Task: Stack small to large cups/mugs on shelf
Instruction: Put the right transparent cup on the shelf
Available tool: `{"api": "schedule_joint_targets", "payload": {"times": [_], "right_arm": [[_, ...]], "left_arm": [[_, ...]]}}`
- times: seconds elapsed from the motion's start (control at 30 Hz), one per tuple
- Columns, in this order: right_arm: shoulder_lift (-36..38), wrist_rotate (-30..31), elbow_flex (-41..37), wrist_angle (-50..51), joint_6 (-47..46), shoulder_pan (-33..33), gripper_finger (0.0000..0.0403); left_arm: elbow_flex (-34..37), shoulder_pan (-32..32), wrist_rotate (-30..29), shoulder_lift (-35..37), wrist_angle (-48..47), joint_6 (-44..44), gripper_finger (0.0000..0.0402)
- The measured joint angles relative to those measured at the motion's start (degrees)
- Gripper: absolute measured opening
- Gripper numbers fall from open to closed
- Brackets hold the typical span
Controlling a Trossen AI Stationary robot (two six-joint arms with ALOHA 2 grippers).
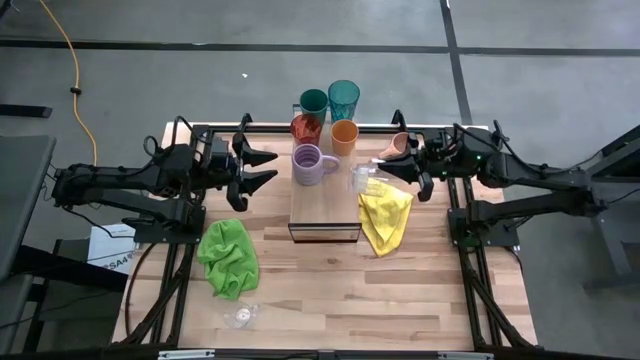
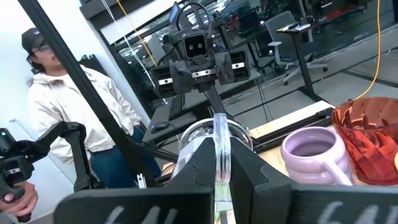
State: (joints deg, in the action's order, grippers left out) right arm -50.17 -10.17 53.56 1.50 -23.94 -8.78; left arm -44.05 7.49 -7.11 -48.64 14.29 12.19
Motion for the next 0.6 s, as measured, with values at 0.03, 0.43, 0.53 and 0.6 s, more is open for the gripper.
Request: {"api": "schedule_joint_targets", "payload": {"times": [0.03, 0.43, 0.53, 0.6], "right_arm": [[0.0, 0.0, 0.0, 0.0, 0.0, 0.0, 0.0], [-3.5, 1.5, 5.7, 11.8, -4.0, -1.6, 0.0], [-10.0, 3.8, 15.7, 27.0, -1.7, -2.3, 0.0], [-15.2, 4.8, 22.9, 36.7, 0.7, -2.7, 0.0]], "left_arm": [[0.0, 0.0, 0.0, 0.0, 0.1, 0.0, 0.021], [0.0, 0.0, 0.0, 0.0, 0.1, 0.0, 0.021], [0.0, 0.0, 0.0, 0.0, 0.1, 0.0, 0.021], [0.0, 0.0, 0.0, 0.0, 0.0, 0.0, 0.021]]}}
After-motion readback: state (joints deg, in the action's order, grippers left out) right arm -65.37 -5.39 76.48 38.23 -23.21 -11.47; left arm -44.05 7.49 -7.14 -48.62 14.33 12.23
